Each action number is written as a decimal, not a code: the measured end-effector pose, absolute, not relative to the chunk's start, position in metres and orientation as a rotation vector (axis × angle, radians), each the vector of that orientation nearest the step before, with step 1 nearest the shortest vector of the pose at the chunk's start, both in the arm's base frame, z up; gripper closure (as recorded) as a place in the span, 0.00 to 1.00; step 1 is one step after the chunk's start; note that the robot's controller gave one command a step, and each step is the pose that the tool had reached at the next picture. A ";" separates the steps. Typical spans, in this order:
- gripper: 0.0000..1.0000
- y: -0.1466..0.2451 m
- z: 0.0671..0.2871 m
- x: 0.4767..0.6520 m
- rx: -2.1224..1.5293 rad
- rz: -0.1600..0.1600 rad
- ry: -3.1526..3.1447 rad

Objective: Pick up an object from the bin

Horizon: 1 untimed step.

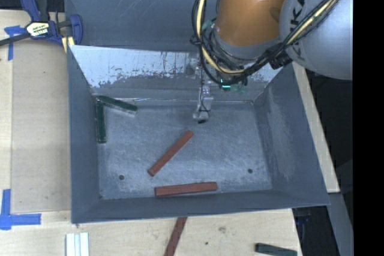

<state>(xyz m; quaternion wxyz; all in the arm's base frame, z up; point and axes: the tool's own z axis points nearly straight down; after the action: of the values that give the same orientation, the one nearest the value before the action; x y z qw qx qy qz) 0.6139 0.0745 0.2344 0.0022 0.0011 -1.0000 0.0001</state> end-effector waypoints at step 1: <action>0.00 0.074 0.239 0.615 0.002 -0.001 -3.146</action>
Offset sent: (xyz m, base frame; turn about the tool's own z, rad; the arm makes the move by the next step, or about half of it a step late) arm -0.0315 0.0366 -0.1360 -0.1424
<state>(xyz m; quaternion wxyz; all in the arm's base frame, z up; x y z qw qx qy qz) 0.6154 0.0745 0.2392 -0.0020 0.0006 -1.0000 -0.0005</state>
